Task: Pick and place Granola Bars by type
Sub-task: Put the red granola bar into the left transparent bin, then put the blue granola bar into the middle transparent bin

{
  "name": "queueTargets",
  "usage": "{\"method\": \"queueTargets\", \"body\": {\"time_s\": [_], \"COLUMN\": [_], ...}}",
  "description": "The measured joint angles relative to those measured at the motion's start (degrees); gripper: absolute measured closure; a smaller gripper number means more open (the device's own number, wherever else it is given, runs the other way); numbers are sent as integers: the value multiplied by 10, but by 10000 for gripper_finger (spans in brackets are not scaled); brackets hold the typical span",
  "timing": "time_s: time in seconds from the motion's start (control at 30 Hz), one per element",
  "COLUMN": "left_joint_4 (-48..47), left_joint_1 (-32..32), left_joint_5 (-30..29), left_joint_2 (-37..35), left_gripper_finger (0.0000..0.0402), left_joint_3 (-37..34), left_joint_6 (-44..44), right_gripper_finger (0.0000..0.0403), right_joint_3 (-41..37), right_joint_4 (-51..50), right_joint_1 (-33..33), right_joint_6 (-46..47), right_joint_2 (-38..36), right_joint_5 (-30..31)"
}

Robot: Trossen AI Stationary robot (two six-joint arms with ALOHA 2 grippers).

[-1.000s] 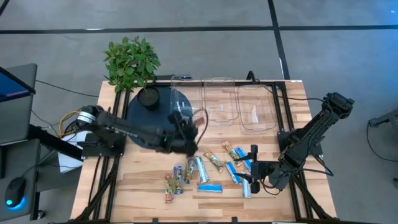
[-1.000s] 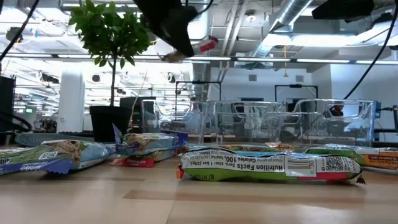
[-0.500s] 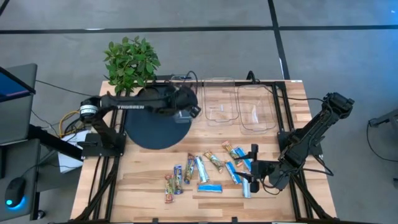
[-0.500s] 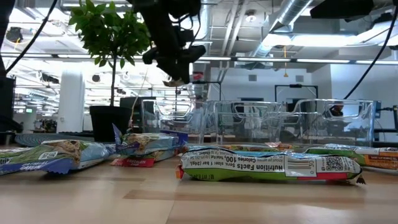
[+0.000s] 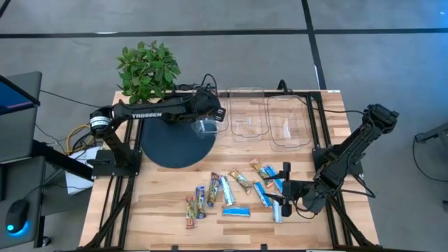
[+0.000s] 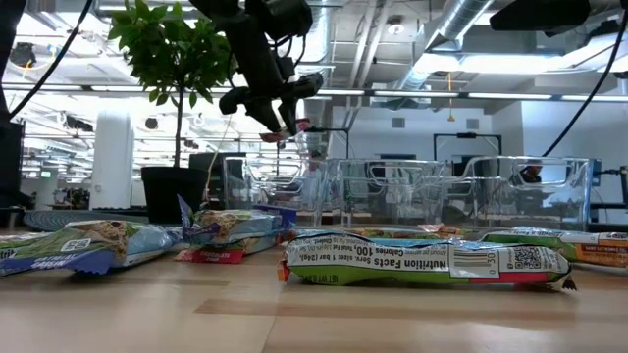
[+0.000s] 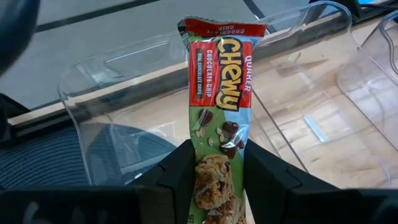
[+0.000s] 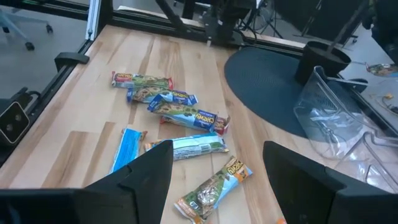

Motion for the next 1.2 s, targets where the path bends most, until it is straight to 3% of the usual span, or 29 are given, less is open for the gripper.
{"method": "queueTargets", "body": {"time_s": [0.33,0.53,0.9,1.07,1.2], "left_joint_4": [0,-6,38,21,-39], "left_joint_1": [-2,5,-36,-94,-160], "left_joint_5": [-14,-6,-25,0,-17], "left_joint_2": [9,56,36,12,3], "left_gripper_finger": [252,224,213,213,213], "left_joint_3": [0,0,0,0,0], "left_joint_6": [9,19,187,268,286], "right_gripper_finger": [159,159,159,159,159], "right_joint_3": [0,0,0,0,0], "right_joint_4": [5,13,4,-54,-133], "right_joint_1": [0,0,-4,-19,-29], "right_joint_6": [14,14,15,110,222], "right_joint_2": [0,0,0,0,0], "right_joint_5": [1,1,1,-3,-28]}}
